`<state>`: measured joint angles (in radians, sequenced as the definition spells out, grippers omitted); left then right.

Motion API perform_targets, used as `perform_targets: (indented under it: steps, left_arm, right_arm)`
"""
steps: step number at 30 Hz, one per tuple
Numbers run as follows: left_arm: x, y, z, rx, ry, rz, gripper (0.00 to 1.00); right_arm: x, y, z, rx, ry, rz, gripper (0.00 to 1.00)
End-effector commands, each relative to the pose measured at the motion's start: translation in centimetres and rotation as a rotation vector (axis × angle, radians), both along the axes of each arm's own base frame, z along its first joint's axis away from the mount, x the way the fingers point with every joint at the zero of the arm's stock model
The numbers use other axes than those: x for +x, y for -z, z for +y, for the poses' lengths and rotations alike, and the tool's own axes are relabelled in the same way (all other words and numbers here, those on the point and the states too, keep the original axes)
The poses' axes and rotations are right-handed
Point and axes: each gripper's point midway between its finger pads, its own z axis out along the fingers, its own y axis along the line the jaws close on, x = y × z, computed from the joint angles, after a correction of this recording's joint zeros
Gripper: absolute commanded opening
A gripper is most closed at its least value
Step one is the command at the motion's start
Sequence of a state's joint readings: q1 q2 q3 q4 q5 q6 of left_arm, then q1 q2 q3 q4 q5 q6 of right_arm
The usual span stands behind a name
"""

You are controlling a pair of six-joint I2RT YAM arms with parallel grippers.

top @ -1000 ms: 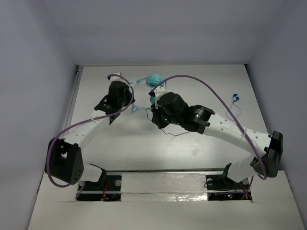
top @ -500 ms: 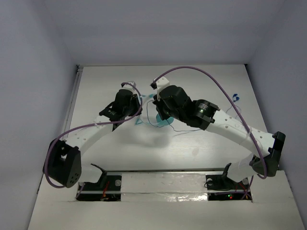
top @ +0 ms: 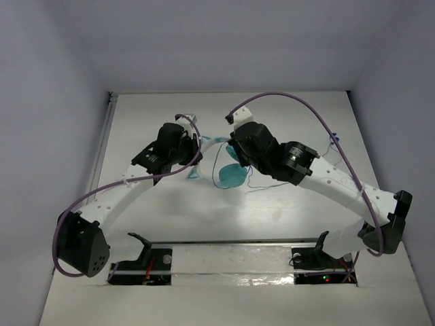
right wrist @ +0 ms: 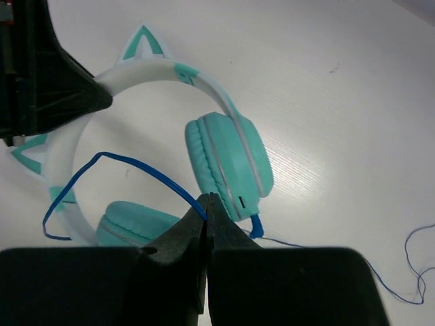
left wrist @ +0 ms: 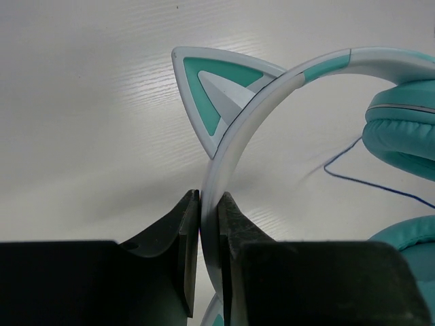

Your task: Wrap the headphones

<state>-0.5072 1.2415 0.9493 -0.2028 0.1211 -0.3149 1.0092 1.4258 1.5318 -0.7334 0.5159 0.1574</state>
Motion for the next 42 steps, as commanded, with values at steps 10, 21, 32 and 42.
perform_targets:
  steps: [10,21,32,42]
  left_arm:
    - [-1.8,-3.9,-1.9,0.020,0.257,-0.053,0.00]
    - [-4.6,-6.3,-3.6,-0.091,0.431,-0.120,0.00]
    - [-4.1,-7.9,-4.0,-0.141,0.406,-0.126,0.00]
    - [-0.8,-12.1,-1.2,-0.097,0.187,-0.181,0.00]
  right_arm:
    - [-0.3,-1.1,-3.9,-0.014,0.097,-0.049,0.10]
    - [2.4,-0.5,-4.8,-0.010,0.188,-0.088,0.15]
    - [3.5,-2.6,-8.4,0.328,0.260,-0.128,0.11]
    - [0.3,-2.0,-8.4,0.808,0.105,-0.235,0.00]
